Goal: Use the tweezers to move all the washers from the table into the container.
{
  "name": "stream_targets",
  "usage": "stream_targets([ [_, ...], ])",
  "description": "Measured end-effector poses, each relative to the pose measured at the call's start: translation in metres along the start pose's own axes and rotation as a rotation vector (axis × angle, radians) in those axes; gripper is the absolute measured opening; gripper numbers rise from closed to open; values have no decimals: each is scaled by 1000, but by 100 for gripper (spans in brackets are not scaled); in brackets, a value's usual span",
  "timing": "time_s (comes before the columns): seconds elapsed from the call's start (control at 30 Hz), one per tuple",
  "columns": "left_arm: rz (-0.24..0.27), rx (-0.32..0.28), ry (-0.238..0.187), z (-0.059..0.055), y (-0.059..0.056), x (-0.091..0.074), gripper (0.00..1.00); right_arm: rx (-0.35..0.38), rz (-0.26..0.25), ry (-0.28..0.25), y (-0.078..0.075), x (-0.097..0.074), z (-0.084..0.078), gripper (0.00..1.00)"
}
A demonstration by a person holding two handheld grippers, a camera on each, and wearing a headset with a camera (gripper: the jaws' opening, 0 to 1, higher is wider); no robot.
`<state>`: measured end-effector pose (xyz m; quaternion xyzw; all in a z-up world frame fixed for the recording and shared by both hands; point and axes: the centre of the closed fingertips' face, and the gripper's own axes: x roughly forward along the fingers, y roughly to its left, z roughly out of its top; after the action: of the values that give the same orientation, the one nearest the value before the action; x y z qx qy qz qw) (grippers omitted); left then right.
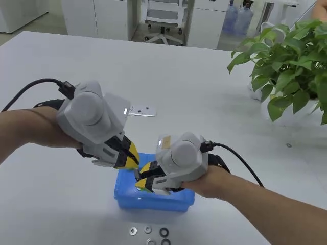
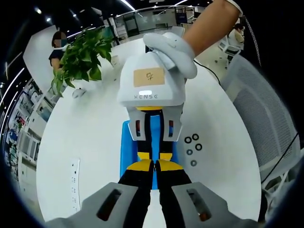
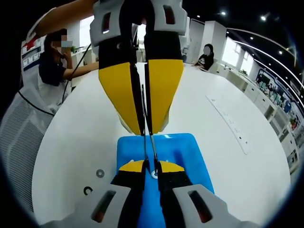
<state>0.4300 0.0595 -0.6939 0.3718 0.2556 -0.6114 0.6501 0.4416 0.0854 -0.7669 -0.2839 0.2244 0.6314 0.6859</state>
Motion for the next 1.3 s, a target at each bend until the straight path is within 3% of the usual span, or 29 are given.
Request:
stream_targets([
  [0.33, 1, 10, -5, 16, -6, -17, 6, -9, -33, -30, 6, -16, 16, 12],
  [0.63, -7, 18, -3, 28, -20, -28, 7, -6, -48, -51, 21, -28, 25, 11],
  [0.97, -23, 29, -3, 36, -39, -29, 6, -11, -63, -58, 39, -37, 25, 11],
  [1.3, -44, 29, -10, 40, -60, -20, 6, 8, -62, -50, 60, -40, 14, 11],
])
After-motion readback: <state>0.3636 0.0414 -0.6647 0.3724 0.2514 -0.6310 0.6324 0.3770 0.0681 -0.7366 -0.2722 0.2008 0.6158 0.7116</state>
